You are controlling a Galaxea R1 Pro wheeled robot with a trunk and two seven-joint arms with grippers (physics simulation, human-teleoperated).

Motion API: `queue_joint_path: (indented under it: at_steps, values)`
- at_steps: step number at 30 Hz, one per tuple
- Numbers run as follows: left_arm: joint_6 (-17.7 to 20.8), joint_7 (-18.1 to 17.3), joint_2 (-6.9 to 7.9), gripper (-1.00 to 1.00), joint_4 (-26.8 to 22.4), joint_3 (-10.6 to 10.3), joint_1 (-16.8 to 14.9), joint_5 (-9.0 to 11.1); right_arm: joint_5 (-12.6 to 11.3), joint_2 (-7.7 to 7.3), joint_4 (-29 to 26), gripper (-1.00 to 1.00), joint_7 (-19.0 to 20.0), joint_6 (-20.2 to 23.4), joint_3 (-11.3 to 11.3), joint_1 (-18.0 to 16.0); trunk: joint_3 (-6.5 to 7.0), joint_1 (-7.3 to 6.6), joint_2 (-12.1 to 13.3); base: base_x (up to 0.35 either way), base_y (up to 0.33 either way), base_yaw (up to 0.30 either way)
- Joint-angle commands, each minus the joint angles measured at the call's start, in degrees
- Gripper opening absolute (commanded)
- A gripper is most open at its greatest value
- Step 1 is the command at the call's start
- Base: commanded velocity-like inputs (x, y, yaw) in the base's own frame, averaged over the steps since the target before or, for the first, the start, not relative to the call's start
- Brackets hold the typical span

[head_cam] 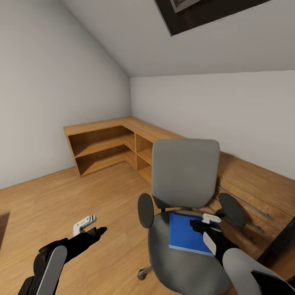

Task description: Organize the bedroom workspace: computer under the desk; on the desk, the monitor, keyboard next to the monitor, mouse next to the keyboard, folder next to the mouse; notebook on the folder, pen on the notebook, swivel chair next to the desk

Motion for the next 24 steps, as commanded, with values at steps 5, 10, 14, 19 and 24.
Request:
queue_joint_path:
  at_steps: [5, 10, 14, 19, 24]
  values:
    - [0.23, 0.47, -0.05, 1.00, -0.05, 0.09, -0.04, 0.59, 0.45, 0.23, -0.04, 1.00, -0.59, -0.05, -0.02, -0.02, -0.96, 1.10, -2.05, 0.000, 0.000, 0.000]
    - [0.23, 0.47, -0.05, 1.00, -0.05, 0.09, -0.04, 0.57, 0.53, 0.27, -0.04, 1.00, -0.65, -0.09, -0.02, -0.02, -1.85, 2.20, -4.05, 0.000, 0.000, 0.000]
    - [0.23, 0.48, -0.05, 1.00, -0.05, 0.09, -0.04, 0.58, 0.54, 0.27, -0.04, 1.00, -0.62, -0.09, -0.02, -0.02, -2.57, 3.08, -5.66, 0.000, 0.000, 0.000]
    - [0.23, 0.47, -0.05, 1.00, -0.05, 0.09, -0.04, 0.57, 0.54, 0.26, -0.01, 1.00, -0.61, -0.09, -0.08, 0.05, -3.47, 4.17, -7.66, 0.000, 0.000, 0.000]
    - [0.29, 0.47, 0.00, 1.00, -0.05, 0.09, -0.04, 0.63, 0.54, 0.27, 0.04, 1.00, -0.61, -0.09, -0.03, 0.06, -3.83, 4.61, -8.46, 0.000, 0.000, 0.000]
